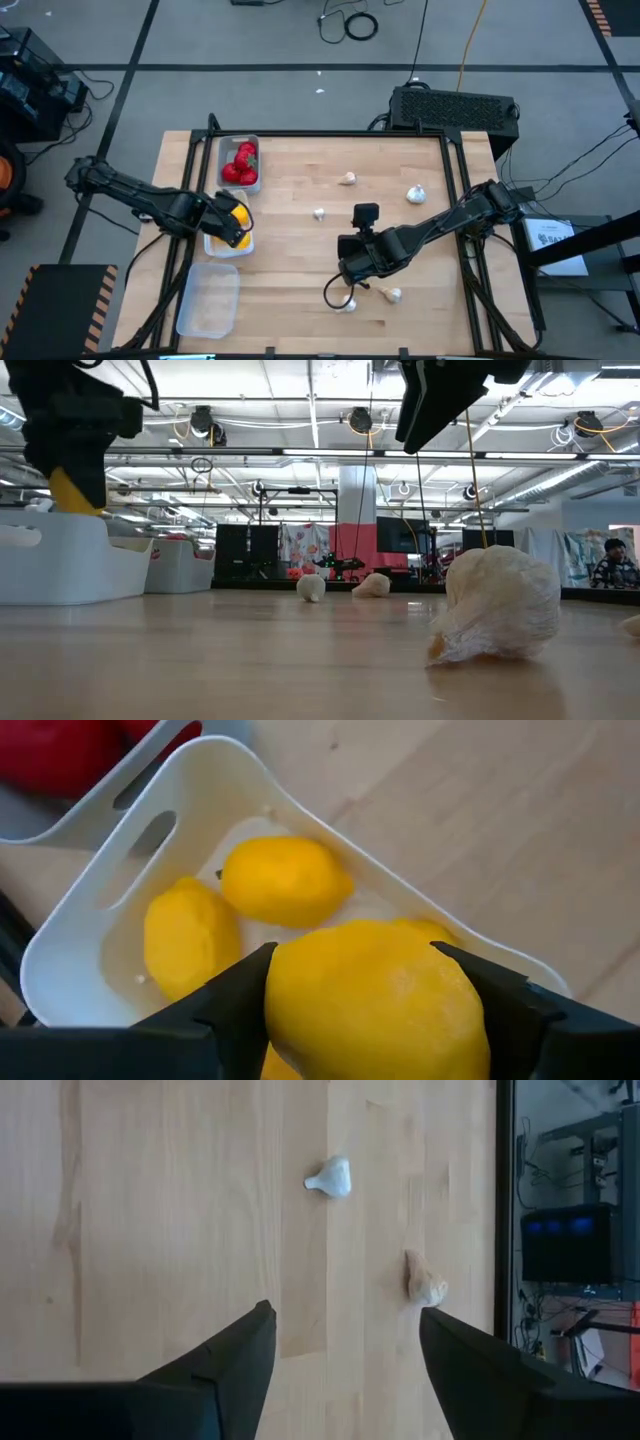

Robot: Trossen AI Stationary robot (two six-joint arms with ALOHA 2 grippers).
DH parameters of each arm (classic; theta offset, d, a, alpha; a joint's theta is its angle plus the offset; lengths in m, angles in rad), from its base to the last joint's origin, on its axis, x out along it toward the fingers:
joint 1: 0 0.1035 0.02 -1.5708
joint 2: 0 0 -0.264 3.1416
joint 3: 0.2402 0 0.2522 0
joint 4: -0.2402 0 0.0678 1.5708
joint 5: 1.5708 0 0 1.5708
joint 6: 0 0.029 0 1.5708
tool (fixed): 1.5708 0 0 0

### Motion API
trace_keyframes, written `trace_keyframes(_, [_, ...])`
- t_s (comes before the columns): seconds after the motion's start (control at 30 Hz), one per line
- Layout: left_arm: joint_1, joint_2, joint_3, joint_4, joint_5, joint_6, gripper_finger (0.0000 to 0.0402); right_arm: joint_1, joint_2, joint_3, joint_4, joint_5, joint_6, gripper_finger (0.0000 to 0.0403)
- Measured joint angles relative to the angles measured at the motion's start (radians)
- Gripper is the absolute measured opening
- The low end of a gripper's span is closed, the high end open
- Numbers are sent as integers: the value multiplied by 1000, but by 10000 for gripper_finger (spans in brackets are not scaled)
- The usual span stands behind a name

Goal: Sort produce into baskets
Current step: Put the lemon into the white bin, then put the garlic into the transparent bin

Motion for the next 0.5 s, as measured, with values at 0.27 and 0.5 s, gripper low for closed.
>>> trace_keyframes(0.27, [32, 7, -18, -10, 15, 7, 324, 1, 0, 0, -12, -4, 18, 228])
trace_keyframes(0.5, [56, 7, -2, 14, -47, 22, 337, 17, 0, 0, -54, -4, 33, 226])
